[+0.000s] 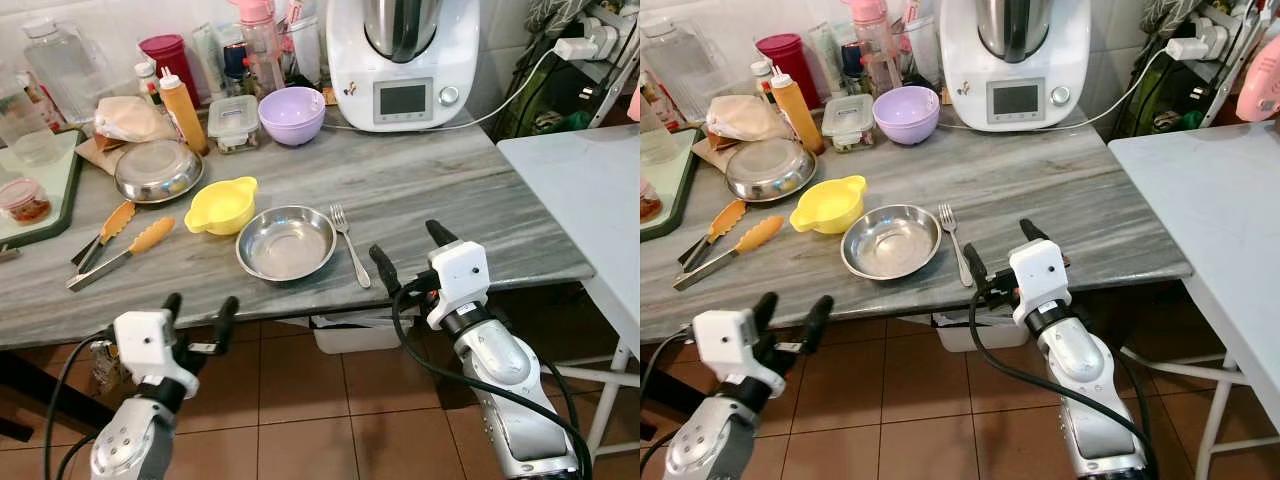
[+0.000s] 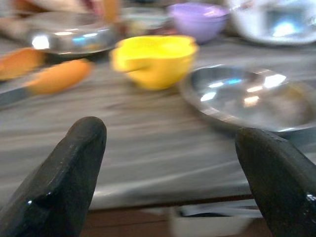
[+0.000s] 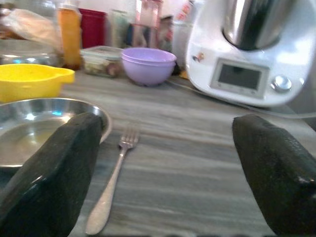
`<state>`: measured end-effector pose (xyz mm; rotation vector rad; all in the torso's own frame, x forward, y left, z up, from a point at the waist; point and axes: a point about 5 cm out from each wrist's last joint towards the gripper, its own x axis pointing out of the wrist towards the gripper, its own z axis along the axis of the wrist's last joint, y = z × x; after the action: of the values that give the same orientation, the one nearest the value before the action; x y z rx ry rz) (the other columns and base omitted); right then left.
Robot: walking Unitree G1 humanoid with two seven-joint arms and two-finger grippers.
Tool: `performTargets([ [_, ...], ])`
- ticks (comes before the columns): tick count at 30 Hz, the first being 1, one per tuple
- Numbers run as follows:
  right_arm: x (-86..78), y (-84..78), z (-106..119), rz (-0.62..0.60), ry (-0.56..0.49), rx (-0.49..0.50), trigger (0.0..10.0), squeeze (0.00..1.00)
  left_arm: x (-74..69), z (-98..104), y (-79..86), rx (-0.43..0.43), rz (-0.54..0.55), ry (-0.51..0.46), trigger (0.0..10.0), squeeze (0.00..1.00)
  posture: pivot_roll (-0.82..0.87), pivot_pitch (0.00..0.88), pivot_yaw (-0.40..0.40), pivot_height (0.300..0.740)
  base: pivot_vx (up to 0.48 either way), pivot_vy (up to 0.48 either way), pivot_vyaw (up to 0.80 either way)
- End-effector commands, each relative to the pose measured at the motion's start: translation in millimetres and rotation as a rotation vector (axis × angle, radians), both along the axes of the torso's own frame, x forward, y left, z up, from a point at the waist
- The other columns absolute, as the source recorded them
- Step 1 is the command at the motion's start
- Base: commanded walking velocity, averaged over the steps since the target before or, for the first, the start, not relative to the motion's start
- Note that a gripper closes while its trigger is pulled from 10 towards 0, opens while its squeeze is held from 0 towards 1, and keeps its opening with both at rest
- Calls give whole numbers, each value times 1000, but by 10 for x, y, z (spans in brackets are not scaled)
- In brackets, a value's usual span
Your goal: Setting the table
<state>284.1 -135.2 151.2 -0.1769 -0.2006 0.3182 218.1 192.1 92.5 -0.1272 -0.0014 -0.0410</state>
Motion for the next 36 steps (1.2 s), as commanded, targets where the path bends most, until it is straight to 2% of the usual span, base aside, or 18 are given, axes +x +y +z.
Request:
performTargets([
  [1,-17,-57,22,-45,2,19,10000,1000,-74,-83,107,57,65,37,10000,0,-132,61,81,740,0,0,0],
  [5,-39,-108,-48,-70,35,24,10000,1000,-131,-139,107,83,79,66,10000,0,-130,60,77,740,0,0,0],
  [10,-103,-81,-215,-85,105,62,10000,1000,-187,-192,135,114,132,95,10000,0,-129,63,71,740,0,0,0],
  [14,-140,-73,-261,-78,122,66,10000,1000,-230,-218,165,128,161,102,10000,0,-127,65,71,740,0,0,0],
  [17,-162,-168,-299,-111,140,60,10000,1000,-287,-273,164,139,164,119,10000,0,-130,70,73,740,0,0,0],
  [21,-208,-198,-346,-107,159,48,10000,1000,-299,-305,161,142,164,130,10000,0,-130,70,73,740,0,0,0],
  [22,-225,-195,-359,-97,162,36,10000,824,-277,-299,156,143,166,129,10000,0,-130,70,73,740,0,0,0],
  [23,-225,-195,-359,-97,162,36,10000,824,-277,-299,156,143,166,129,10000,0,-130,70,73,740,0,0,0],
  [24,-246,-211,-382,-94,169,29,10000,0,-226,-264,142,146,170,118,10000,0,-136,70,81,740,0,0,0],
  [26,-245,-284,-421,-126,201,38,10000,0,-191,-232,115,146,174,104,10000,0,-136,75,86,740,0,0,0],
  [31,-242,-351,-437,-149,225,41,10000,0,-178,-217,78,140,175,99,10000,0,-143,90,95,740,0,0,0],
  [36,-247,-439,-423,-209,225,-6,10000,0,-175,-211,3,132,168,100,10000,0,-166,110,116,740,0,0,0],
])
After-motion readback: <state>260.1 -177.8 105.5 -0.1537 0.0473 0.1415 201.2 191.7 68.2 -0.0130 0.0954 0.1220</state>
